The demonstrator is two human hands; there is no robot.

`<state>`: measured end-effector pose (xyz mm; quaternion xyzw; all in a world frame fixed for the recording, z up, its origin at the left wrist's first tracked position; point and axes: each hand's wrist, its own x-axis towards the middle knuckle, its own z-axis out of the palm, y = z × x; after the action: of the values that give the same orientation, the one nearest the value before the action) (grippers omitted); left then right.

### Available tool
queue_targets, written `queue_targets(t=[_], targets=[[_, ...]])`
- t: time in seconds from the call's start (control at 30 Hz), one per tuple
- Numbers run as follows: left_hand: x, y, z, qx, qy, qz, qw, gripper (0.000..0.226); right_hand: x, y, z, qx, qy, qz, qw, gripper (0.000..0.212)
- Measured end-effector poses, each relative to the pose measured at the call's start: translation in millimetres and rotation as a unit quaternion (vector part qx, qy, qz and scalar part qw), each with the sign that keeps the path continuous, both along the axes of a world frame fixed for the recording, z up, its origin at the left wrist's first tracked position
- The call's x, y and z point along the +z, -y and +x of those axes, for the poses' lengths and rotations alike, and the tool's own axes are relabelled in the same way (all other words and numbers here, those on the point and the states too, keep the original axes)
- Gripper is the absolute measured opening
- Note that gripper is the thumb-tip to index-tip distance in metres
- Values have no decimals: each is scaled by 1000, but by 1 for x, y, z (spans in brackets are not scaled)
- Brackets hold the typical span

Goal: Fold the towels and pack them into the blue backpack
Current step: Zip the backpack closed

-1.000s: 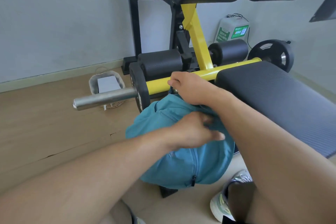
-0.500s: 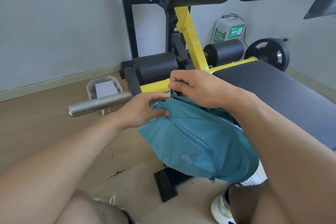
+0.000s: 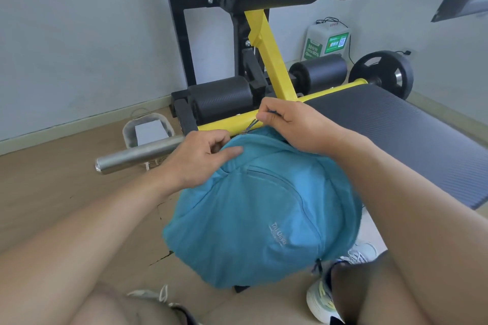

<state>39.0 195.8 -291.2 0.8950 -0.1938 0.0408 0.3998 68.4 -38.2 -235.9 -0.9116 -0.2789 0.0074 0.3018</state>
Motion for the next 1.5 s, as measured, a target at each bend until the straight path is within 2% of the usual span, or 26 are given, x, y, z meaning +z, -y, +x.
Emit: queue_targets(t=[0.13,0.27,0.37,0.43,0.5,0.6,0.67,0.77,0.9,0.97,1.07,1.13,1.2,1.27,1.3,1.4,1.5], targets=[[6,-17,-13,34,21,-8,999,54,2,13,8,-62,-19,83,994,25],[10,-40,-22,65,3,-21,998,52,-21,20,24,-154,-54,151,975,29],[8,-45,-26,62,-18,4,998,54,-33,0,31,-191,-54,200,960,33],[7,-46,-24,70,-20,22,997,57,-17,-27,26,-174,-15,264,949,34],[10,-45,-21,88,-9,13,996,58,6,-59,11,-113,33,296,948,32],[21,-30,-23,95,33,-25,995,53,19,-90,-13,-4,76,268,961,30],[27,-16,-26,79,49,-73,993,57,15,-91,-17,14,85,257,962,30],[33,0,-27,96,95,-100,986,45,12,-79,-5,-33,77,267,960,29],[41,5,-28,150,131,-126,972,49,-24,-37,25,-190,11,277,942,30],[38,7,-29,134,110,-143,974,49,-42,-18,33,-258,-21,281,924,32],[35,13,-31,95,29,-190,977,50,-36,-21,34,-292,-17,326,899,32],[39,13,-31,139,7,-159,977,57,-19,-43,25,-248,7,345,905,33],[42,9,-31,195,14,-67,978,63,-7,-69,9,-164,30,327,930,32],[43,1,-32,183,28,17,983,65,-3,-85,-4,-103,30,326,939,31],[43,-3,-32,167,43,26,985,66,-2,-87,-5,-90,34,333,938,31],[46,-11,-31,161,123,12,979,57,-2,-77,1,-92,25,341,935,30],[50,-8,-29,167,190,13,967,53,-21,-63,14,-154,-11,329,932,28]])
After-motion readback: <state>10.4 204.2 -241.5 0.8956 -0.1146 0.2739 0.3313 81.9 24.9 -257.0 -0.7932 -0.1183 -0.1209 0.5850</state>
